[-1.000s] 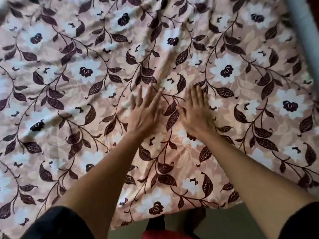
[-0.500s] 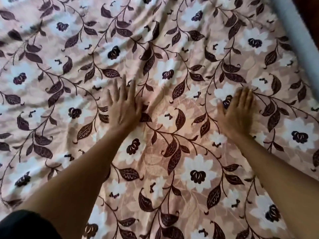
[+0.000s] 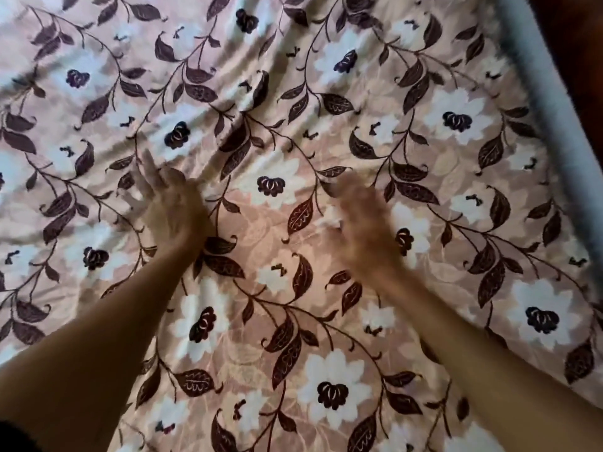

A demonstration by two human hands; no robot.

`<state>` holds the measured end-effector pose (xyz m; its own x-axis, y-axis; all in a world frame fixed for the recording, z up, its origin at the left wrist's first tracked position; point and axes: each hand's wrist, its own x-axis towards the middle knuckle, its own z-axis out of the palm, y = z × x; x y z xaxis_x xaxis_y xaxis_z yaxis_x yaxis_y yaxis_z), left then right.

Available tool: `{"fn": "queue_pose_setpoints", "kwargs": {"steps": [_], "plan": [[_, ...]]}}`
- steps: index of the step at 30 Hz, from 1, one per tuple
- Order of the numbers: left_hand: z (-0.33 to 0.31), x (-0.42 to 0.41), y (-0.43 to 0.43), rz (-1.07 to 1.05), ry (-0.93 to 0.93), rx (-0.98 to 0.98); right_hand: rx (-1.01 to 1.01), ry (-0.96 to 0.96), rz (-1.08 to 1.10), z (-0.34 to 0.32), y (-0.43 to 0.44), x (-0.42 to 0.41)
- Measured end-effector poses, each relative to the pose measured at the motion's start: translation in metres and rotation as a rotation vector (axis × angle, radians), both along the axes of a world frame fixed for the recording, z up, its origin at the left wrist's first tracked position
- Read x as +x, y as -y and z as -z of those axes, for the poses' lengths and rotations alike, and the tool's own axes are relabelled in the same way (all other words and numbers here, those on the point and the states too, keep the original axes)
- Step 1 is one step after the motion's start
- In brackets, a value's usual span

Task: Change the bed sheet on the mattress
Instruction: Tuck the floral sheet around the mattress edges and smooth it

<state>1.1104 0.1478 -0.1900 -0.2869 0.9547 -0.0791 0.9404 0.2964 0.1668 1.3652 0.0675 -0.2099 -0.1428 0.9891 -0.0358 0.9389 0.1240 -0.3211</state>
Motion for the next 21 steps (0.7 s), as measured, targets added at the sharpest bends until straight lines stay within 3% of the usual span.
{"fn": "queue_pose_setpoints", "kwargs": {"steps": [3, 5, 7, 9, 11, 12, 15, 18, 21], "plan": [[0.001, 0.047, -0.020, 0.294, 0.001, 0.067, -0.118, 0.181, 0.517, -0.002, -0.024, 0.091], [0.002, 0.089, -0.035, 0.494, -0.011, 0.074, -0.171, 0.196, 0.666, -0.002, -0.041, 0.100], [0.005, 0.130, -0.047, 0.679, 0.021, 0.031, -0.113, 0.205, 0.543, 0.003, -0.053, 0.070], [0.010, 0.156, -0.061, 0.741, 0.087, -0.027, -0.053, 0.167, 0.156, 0.008, -0.057, 0.024], [0.016, 0.159, -0.079, 0.681, 0.118, -0.063, -0.039, 0.072, -0.201, 0.005, -0.056, 0.002], [0.019, 0.157, -0.090, 0.653, 0.106, -0.072, -0.014, 0.024, -0.244, 0.001, -0.064, 0.012], [0.025, 0.136, -0.115, 0.587, 0.029, -0.108, 0.082, 0.068, 0.057, 0.000, -0.093, 0.079], [0.025, 0.119, -0.137, 0.371, 0.017, -0.102, -0.083, 0.241, 0.467, -0.001, -0.130, 0.147], [0.021, 0.112, -0.166, 0.215, 0.024, -0.099, -0.137, 0.204, 0.517, -0.001, -0.166, 0.129]]}}
